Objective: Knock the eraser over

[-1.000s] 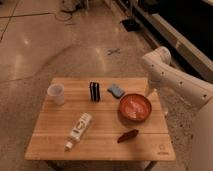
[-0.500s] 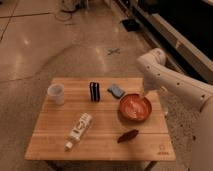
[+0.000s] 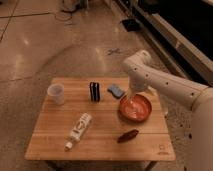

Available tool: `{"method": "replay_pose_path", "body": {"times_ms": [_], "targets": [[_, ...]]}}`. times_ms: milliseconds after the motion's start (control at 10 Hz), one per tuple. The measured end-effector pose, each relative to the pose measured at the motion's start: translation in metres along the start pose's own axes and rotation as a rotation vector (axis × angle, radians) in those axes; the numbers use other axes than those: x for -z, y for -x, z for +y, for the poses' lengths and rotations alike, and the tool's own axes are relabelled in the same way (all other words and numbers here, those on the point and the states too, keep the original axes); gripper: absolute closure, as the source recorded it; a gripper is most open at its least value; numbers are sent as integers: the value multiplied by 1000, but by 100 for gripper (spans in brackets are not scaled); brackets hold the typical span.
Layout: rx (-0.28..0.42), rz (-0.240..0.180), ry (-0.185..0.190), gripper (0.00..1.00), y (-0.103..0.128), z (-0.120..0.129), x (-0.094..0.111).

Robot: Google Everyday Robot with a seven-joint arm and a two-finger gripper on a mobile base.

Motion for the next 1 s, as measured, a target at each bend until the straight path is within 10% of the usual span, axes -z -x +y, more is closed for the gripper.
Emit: {"method": "replay_pose_path", "body": {"times_ms": [1000], "targets": [[104,48,-105,20,-45,-106,11]]}}
